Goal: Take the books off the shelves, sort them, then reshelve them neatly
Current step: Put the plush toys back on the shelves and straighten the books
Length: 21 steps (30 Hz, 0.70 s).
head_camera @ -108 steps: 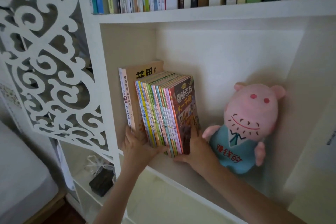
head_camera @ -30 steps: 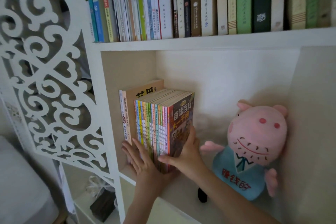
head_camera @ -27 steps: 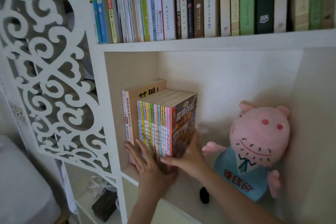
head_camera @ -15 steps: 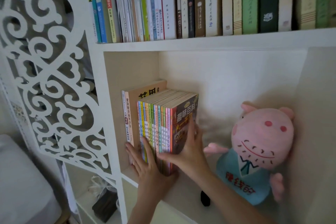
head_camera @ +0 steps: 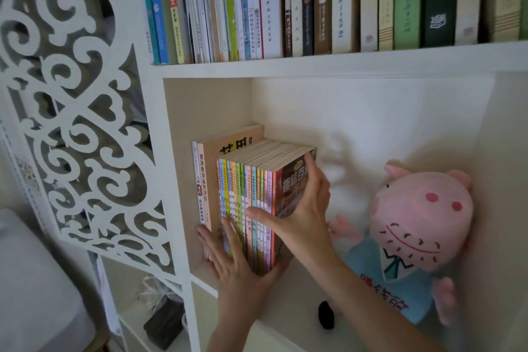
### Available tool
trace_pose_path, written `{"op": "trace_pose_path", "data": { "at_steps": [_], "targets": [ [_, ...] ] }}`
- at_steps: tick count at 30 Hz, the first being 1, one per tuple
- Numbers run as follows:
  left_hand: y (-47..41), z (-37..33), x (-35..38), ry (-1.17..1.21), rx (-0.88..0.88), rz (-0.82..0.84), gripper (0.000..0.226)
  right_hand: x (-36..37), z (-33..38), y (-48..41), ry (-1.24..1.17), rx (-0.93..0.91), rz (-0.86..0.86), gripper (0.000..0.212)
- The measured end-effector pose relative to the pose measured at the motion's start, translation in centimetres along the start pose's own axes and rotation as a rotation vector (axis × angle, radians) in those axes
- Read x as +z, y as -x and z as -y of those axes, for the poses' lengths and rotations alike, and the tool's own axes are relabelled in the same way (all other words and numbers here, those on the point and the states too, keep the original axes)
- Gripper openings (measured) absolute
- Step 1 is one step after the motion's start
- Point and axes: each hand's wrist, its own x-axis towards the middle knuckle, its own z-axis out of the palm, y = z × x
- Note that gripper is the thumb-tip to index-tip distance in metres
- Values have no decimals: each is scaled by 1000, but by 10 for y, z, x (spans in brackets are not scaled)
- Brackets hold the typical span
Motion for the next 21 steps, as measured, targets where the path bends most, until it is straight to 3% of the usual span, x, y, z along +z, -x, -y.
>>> {"op": "trace_pose_path", "data": {
  "at_steps": [21],
  "targets": [
    [-2, -11, -2, -11, -32, 12, 128, 3, -2, -14, 219, -64, 130, 108]
  ]
}}
